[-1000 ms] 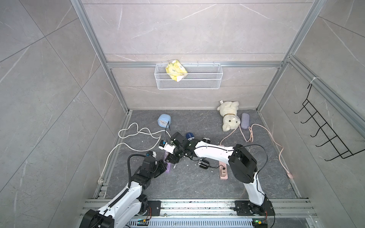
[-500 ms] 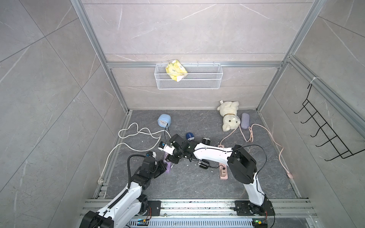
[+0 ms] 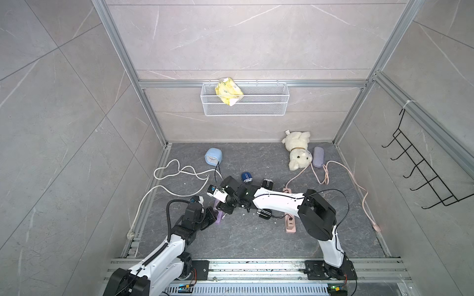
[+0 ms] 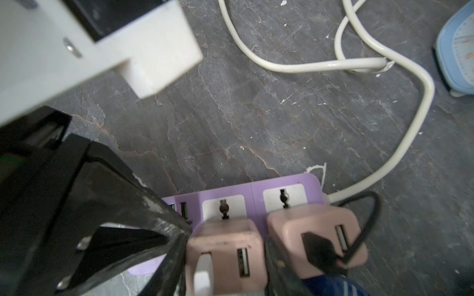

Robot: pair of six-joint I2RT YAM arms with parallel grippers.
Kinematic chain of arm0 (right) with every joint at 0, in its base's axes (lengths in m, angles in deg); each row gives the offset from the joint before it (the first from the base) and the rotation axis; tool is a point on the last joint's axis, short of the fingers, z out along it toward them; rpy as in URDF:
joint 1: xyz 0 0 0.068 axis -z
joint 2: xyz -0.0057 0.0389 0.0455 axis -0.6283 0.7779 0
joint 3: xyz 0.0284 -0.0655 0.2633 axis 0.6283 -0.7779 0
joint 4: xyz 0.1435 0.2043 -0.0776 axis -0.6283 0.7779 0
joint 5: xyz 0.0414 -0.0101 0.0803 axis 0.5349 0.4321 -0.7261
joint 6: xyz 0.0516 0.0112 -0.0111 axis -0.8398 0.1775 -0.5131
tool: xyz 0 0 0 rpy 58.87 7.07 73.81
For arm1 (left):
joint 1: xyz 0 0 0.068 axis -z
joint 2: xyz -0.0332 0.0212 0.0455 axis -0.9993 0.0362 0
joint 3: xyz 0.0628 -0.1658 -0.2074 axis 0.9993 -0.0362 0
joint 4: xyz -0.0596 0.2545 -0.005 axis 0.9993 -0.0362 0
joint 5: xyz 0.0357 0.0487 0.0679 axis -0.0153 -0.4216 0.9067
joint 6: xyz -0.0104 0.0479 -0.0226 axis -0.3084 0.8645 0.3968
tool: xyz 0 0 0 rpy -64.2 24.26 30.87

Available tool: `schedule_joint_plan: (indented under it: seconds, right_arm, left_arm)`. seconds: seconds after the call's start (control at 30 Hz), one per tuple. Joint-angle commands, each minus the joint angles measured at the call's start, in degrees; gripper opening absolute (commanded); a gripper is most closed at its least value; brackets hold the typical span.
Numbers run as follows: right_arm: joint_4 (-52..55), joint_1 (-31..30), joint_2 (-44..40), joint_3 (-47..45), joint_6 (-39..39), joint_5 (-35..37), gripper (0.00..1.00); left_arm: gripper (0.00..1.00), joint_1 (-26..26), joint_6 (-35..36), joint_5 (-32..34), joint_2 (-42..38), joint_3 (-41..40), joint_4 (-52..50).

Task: Unplug the electric shaver
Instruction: Remove the plug from the socket.

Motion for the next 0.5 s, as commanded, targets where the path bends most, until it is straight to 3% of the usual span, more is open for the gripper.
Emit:
schedule_joint_plan:
  seconds: [0.0, 0.27, 0.47]
  right_arm:
    - [1.0, -1.8, -5.3, -0.3, -2.4, -3.7, 0.32]
    - [0.9, -1.7, -8.0, 0.4, -3.4, -4.4, 0.30]
    - [6.0, -0.9, -11.1, 2.8, -4.5, 2.1, 0.29]
  left_arm:
    - [0.00, -0.2, -0.7, 0.6, 2.6, -2.1, -8.3]
    - [0.00, -0.2, -0.7, 0.4, 2.9, -2.5, -7.8]
    - [0.00, -0.3, -0.7, 0.4, 0.7, -2.3, -9.3]
